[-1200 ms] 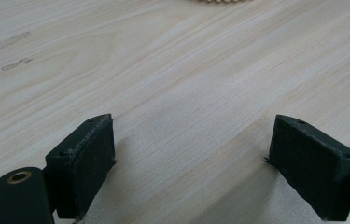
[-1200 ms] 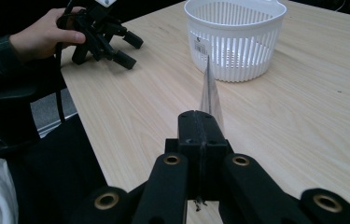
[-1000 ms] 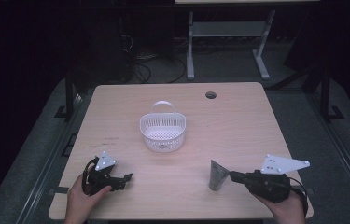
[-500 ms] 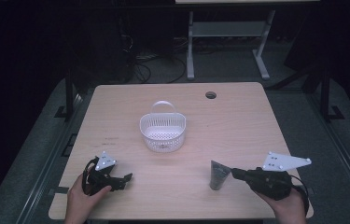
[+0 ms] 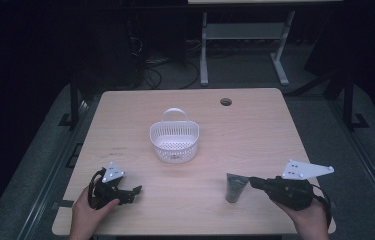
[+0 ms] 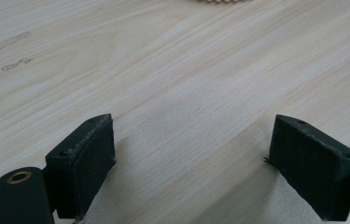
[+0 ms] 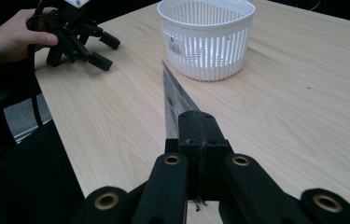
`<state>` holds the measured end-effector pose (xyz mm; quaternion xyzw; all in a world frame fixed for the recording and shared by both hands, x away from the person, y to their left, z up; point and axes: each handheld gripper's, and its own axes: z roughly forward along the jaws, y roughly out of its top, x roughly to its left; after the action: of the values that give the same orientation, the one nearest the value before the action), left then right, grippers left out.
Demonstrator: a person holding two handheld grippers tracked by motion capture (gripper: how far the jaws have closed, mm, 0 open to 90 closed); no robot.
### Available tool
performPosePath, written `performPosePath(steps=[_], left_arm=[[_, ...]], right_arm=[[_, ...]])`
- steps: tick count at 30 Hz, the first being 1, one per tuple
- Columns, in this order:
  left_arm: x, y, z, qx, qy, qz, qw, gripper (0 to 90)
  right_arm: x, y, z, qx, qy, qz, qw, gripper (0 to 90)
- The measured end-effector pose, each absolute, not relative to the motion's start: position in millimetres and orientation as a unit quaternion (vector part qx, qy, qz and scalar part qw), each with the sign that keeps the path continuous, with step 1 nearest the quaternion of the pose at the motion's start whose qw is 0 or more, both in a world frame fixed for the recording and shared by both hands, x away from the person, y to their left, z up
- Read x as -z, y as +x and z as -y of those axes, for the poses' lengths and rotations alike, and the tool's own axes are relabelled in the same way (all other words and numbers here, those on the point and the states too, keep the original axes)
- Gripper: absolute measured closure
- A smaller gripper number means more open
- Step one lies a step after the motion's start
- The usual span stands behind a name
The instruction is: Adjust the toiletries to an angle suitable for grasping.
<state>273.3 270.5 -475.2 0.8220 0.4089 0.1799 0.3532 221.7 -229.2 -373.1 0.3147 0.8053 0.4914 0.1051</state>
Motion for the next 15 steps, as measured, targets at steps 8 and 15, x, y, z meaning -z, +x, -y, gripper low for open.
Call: performPosePath(steps=[8, 15], left_arm=[[475.2, 273.3, -270.6, -0.18, 0.822, -0.409, 0.353, 13.2], [475.1, 273.4, -270.7, -0.18, 0.823, -0.408, 0.352, 13.2]], right_arm=[[372.7, 226.2, 230.0, -0.489, 0.318, -0.805, 0.109, 90.0], [372.8, 231.3, 231.1, -0.488, 0.32, -0.805, 0.111, 90.0]])
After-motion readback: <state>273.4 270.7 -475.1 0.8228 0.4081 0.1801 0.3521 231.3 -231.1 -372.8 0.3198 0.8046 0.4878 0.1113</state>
